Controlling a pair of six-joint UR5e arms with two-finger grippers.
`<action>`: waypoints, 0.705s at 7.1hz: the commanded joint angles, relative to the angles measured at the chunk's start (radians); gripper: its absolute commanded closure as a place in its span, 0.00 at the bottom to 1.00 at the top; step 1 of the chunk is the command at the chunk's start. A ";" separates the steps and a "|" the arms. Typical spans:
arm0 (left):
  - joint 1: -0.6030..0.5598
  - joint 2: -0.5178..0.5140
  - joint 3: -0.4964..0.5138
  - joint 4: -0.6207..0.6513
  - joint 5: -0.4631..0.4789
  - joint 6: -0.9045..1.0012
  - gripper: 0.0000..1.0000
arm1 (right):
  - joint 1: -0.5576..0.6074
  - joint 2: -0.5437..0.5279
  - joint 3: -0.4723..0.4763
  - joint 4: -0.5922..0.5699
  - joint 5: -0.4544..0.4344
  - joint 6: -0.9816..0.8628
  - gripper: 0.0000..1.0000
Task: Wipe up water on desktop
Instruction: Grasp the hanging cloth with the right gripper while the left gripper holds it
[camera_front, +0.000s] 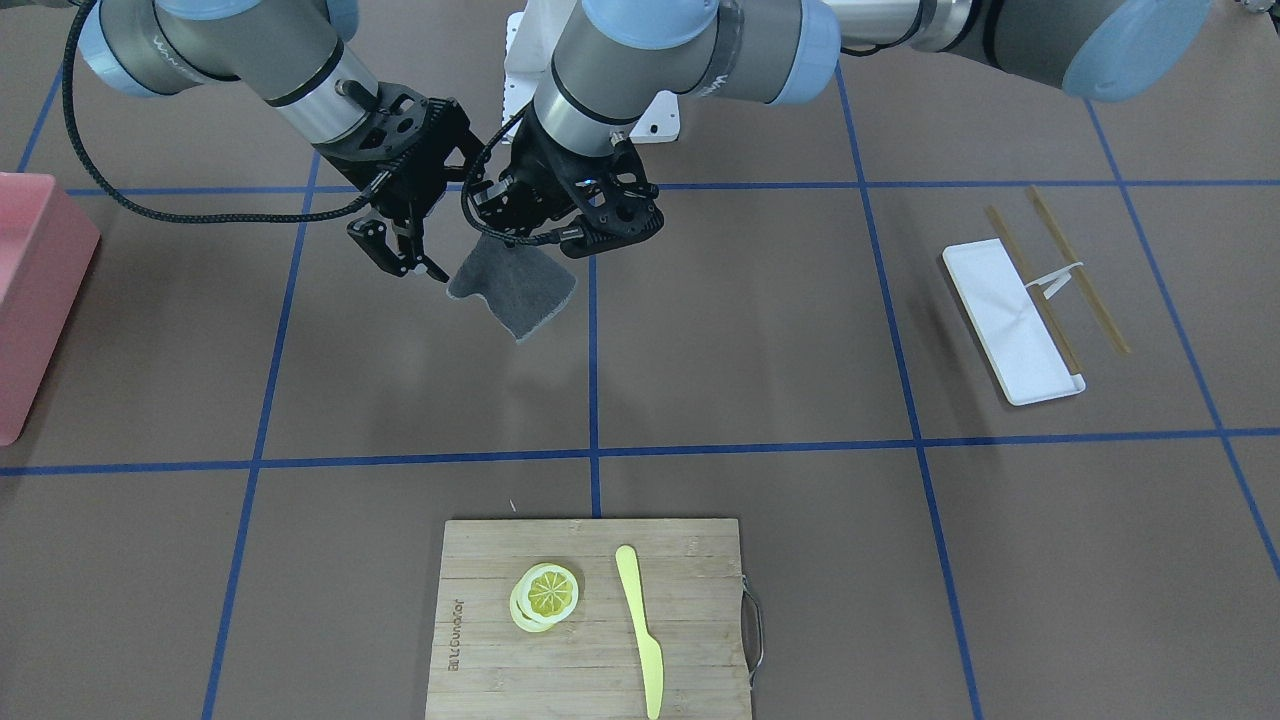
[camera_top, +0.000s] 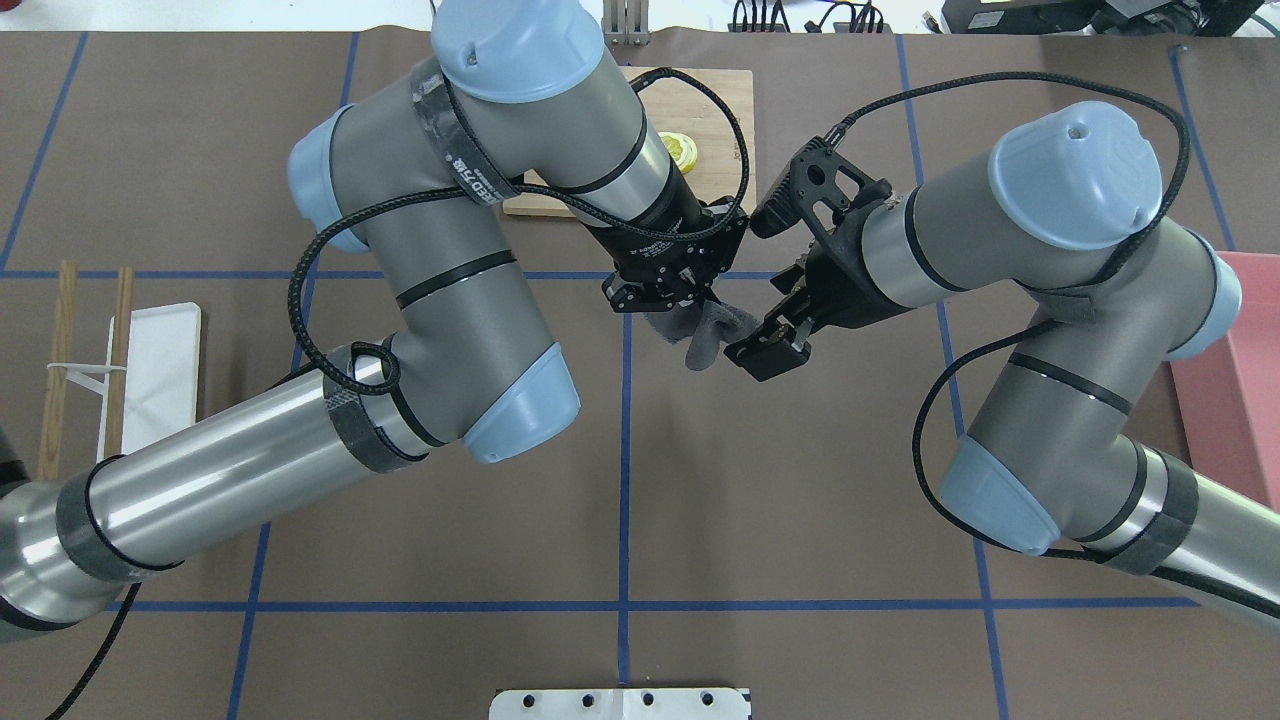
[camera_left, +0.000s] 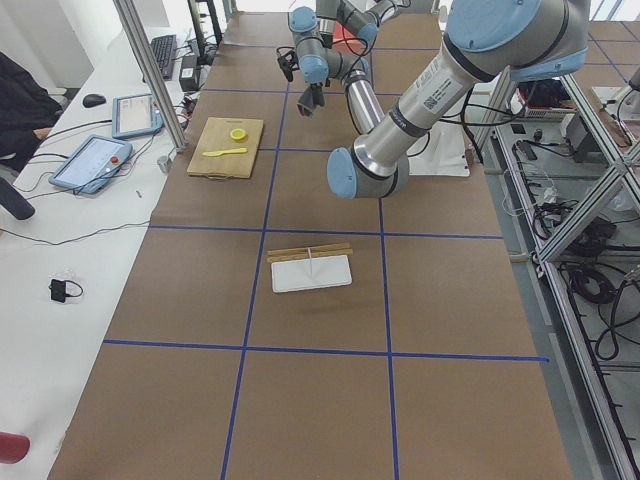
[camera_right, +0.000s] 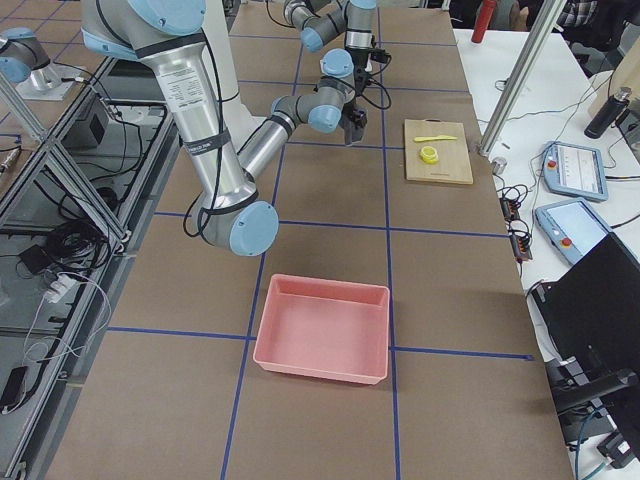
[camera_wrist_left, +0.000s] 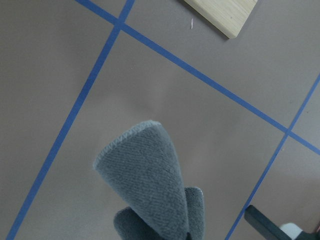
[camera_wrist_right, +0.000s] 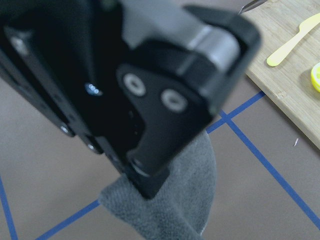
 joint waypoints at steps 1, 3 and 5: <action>-0.011 0.003 0.003 -0.016 -0.008 0.000 1.00 | 0.001 -0.017 -0.003 0.026 0.002 -0.006 0.00; -0.026 0.003 0.002 -0.019 -0.058 -0.004 1.00 | -0.002 -0.023 0.001 0.037 0.002 -0.009 0.02; -0.023 0.003 0.005 -0.031 -0.063 -0.007 1.00 | -0.005 -0.037 -0.010 0.104 -0.002 -0.008 0.02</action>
